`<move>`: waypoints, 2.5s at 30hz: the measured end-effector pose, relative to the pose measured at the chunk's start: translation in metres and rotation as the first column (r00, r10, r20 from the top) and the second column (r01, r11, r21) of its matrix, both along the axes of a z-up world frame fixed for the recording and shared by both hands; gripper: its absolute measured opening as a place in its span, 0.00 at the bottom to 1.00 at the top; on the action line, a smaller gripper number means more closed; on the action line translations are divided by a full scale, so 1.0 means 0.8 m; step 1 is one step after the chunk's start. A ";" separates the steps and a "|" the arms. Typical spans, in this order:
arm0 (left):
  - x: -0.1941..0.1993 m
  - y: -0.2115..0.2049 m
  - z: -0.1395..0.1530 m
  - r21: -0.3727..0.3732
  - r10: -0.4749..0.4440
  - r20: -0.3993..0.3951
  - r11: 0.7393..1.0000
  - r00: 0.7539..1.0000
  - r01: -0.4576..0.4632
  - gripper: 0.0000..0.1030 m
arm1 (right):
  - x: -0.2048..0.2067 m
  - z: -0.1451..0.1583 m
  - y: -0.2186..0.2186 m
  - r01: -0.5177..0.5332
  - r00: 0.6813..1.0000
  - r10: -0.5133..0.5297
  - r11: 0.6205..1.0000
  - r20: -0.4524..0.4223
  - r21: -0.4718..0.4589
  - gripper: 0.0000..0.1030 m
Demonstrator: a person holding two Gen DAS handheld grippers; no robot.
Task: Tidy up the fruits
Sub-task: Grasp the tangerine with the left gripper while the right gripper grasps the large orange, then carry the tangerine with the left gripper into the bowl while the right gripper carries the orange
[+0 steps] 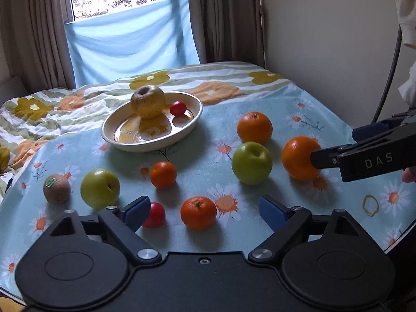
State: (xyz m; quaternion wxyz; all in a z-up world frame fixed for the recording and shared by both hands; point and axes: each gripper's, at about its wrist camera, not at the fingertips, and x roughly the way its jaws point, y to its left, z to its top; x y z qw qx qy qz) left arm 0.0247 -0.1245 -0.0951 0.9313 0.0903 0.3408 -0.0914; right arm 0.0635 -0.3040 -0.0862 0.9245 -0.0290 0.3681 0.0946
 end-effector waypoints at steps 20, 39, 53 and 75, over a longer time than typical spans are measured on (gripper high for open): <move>0.042 0.008 -0.045 0.006 0.019 -0.086 1.000 0.996 -0.019 0.42 | 0.044 -0.047 0.016 -0.024 0.999 0.024 1.000 -0.027 0.003 0.87; 0.027 0.012 -0.034 -0.003 0.038 -0.097 0.999 0.995 -0.038 0.41 | 0.049 -0.046 0.017 -0.041 0.999 0.041 0.999 -0.034 0.012 0.74; -0.003 0.023 0.038 -0.046 0.070 -0.040 0.996 0.997 -0.072 0.41 | 0.021 0.021 0.013 -0.009 0.999 0.010 0.999 -0.033 0.040 0.74; 0.032 0.126 0.143 -0.058 0.158 0.037 0.986 0.987 -0.156 0.41 | 0.032 0.135 0.124 -0.094 0.996 0.093 0.992 0.017 0.079 0.74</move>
